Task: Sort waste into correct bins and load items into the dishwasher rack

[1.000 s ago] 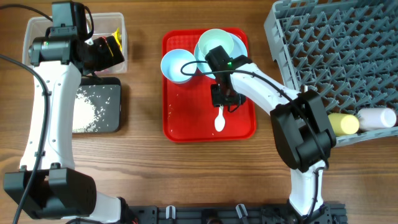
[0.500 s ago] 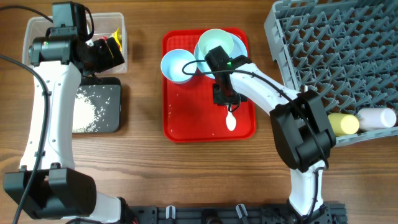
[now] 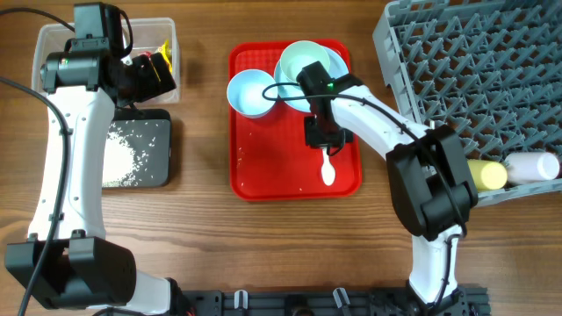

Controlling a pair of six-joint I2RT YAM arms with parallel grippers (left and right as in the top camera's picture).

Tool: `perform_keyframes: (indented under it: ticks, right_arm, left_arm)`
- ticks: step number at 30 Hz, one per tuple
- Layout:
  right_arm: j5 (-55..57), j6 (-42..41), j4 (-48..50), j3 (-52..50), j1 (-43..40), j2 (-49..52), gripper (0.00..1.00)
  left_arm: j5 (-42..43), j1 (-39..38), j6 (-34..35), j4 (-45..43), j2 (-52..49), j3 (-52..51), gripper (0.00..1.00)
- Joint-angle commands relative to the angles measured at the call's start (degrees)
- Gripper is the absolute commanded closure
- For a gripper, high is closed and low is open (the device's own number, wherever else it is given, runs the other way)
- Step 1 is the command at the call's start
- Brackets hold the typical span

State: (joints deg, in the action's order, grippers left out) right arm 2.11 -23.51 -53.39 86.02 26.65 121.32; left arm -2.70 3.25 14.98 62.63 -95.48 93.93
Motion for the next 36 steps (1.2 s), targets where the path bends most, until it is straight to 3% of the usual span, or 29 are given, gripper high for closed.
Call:
perform_keyframes:
  ticks: [1,17,19,22,24,28,36]
  right_arm:
    - [-2.19,1.77,-1.86,-1.53,-0.87,0.28,0.96]
    - [-2.14,2.49,-5.14,-1.53,-0.87,-17.57,0.95]
    - [-2.14,2.49,-4.63,-1.66,-0.87,-17.44,0.87]
    - [-2.14,2.29,-3.26,-2.32,-0.85,-14.97,0.51]
    - [-1.92,1.99,-1.90,-2.38,-0.85,-12.59,0.41]
    - [1.16,-1.05,1.51,-2.38,-0.87,-6.97,0.36]
    - [1.31,-2.23,3.48,-2.38,-0.87,1.20,0.36]
  left_arm:
    - [0.68,0.31,0.50,-0.02,-0.55,-0.17,0.00]
    - [0.70,0.31,0.50,-0.22,-0.55,-0.17,0.00]
    - [0.70,0.31,0.50,-0.24,-0.55,-0.17,0.00]
    - [0.70,0.31,0.50,-0.22,-0.55,-0.17,0.00]
    - [0.70,0.31,0.50,-0.22,-0.55,-0.17,0.00]
    - [0.70,0.31,0.50,-0.20,-0.55,-0.17,0.00]
    - [0.70,0.31,0.50,-0.17,-0.55,-0.17,0.00]
